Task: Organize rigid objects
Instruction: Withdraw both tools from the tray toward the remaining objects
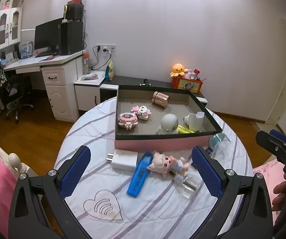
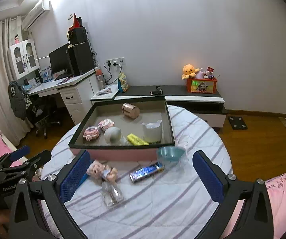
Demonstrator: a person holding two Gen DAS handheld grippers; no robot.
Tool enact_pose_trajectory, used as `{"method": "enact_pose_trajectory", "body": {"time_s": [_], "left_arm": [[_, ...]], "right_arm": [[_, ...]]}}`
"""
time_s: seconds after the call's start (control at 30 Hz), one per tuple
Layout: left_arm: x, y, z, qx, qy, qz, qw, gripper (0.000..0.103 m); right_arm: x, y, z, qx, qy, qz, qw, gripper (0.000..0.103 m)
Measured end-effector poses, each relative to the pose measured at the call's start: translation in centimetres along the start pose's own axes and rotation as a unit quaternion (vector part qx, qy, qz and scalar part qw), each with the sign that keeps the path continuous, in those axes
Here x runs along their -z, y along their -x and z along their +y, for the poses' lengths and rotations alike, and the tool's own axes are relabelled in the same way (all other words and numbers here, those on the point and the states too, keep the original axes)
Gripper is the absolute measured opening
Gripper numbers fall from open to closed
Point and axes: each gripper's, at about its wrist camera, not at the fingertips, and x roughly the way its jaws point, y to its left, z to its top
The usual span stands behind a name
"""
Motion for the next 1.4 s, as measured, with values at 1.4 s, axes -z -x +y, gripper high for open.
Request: {"method": "enact_pose_trajectory", "body": {"time_s": [1.4], "left_arm": [[6.3,-7.6,0.7,-0.015,-0.017,0.114,0.9932,0.103]], "right_arm": [[5.5,-6.9,-0.2,-0.041,0.012,0.128,0.991,0.103]]}}
